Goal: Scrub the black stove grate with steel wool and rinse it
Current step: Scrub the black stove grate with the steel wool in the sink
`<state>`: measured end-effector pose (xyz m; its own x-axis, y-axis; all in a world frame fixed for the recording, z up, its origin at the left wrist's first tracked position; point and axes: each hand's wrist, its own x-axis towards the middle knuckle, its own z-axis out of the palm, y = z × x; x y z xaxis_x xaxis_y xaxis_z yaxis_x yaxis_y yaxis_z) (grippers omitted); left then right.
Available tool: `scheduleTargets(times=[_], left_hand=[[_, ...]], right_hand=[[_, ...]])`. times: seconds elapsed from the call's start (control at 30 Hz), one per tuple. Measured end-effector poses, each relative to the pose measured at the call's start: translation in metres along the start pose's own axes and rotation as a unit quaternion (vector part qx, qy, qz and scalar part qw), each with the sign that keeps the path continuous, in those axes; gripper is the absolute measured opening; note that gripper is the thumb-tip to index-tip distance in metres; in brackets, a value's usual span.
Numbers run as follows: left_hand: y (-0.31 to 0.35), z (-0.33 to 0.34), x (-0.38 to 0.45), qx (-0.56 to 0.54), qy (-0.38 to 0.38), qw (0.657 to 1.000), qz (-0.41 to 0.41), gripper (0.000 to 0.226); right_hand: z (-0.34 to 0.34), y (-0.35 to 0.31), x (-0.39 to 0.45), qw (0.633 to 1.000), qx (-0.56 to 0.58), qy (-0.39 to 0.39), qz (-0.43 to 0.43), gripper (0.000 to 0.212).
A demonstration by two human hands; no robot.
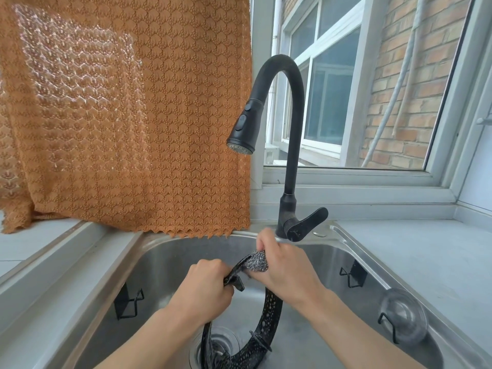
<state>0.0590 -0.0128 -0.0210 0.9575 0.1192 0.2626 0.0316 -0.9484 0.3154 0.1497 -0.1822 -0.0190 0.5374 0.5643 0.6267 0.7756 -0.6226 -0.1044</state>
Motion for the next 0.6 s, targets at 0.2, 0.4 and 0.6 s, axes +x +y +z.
scheduleTargets(times=[0.2, 0.4, 0.6], left_hand=[[-0.001, -0.001, 0.001, -0.007, -0.009, 1.0, 0.019, 0.026], [0.001, -0.004, -0.001, -0.027, -0.013, 0.999, 0.038, 0.031], [0.0, -0.003, 0.001, -0.031, -0.016, 0.998, 0.046, 0.032]], right_hand=[[-0.004, 0.02, -0.002, 0.99, 0.037, -0.029, 0.134, 0.058], [0.004, 0.038, -0.006, 0.965, 0.025, -0.078, 0.248, 0.061], [0.01, 0.05, -0.006, 0.932, 0.072, -0.154, 0.321, 0.054]])
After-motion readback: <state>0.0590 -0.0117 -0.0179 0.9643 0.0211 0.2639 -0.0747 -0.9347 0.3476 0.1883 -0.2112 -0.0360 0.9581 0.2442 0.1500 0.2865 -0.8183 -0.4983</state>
